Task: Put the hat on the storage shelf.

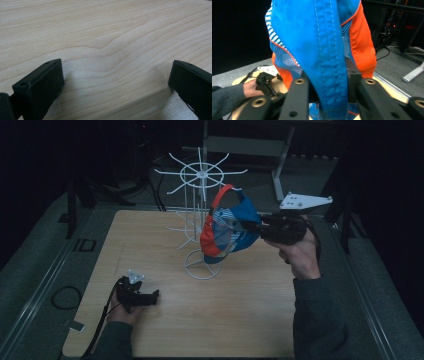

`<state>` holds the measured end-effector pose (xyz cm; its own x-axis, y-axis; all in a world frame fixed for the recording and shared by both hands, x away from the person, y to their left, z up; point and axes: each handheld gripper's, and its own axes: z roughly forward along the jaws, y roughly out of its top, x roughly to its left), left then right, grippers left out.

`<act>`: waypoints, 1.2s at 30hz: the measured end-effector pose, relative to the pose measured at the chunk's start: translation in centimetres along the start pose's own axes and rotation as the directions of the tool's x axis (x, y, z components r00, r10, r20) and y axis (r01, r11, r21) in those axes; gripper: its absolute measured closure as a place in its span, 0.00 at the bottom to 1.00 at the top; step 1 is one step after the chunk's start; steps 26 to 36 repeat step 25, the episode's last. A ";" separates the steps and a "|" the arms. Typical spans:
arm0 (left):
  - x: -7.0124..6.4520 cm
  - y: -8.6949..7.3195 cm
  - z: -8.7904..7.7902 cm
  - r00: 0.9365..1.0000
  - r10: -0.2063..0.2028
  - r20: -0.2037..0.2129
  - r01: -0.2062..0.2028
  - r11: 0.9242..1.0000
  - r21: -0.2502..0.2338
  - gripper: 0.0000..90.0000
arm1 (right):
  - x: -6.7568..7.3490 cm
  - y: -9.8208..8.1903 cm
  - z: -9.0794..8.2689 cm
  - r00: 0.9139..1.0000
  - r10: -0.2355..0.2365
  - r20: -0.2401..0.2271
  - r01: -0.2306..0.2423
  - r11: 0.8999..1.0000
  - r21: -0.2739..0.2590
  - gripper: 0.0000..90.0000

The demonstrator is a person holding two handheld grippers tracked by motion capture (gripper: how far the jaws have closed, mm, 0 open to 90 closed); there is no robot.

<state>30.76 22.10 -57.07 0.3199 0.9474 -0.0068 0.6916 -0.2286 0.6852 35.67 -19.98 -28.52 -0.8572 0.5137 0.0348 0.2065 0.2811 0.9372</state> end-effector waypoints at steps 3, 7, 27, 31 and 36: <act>0.0 0.0 0.0 1.000 -0.001 0.001 0.001 1.000 0.000 0.00 | -0.1 -0.2 -0.3 1.000 -0.008 0.024 0.008 1.000 0.016 0.58; 0.0 0.0 0.0 1.000 -0.001 0.000 0.001 1.000 0.000 0.00 | 0.1 -0.4 -0.2 0.997 -0.019 0.079 0.014 0.998 0.068 0.38; 0.0 0.0 0.0 1.000 -0.003 0.000 0.003 1.000 -0.002 0.00 | -0.4 -1.5 -0.5 0.991 -0.004 0.133 -0.012 0.993 0.114 0.23; 0.0 0.0 0.0 1.000 -0.003 0.000 0.003 1.000 -0.002 0.00 | -0.4 -1.5 -0.5 0.991 -0.004 0.133 -0.012 0.993 0.114 0.23; 0.0 0.0 0.0 1.000 -0.003 0.000 0.003 1.000 -0.002 0.00 | -0.4 -1.5 -0.5 0.991 -0.004 0.133 -0.012 0.993 0.114 0.23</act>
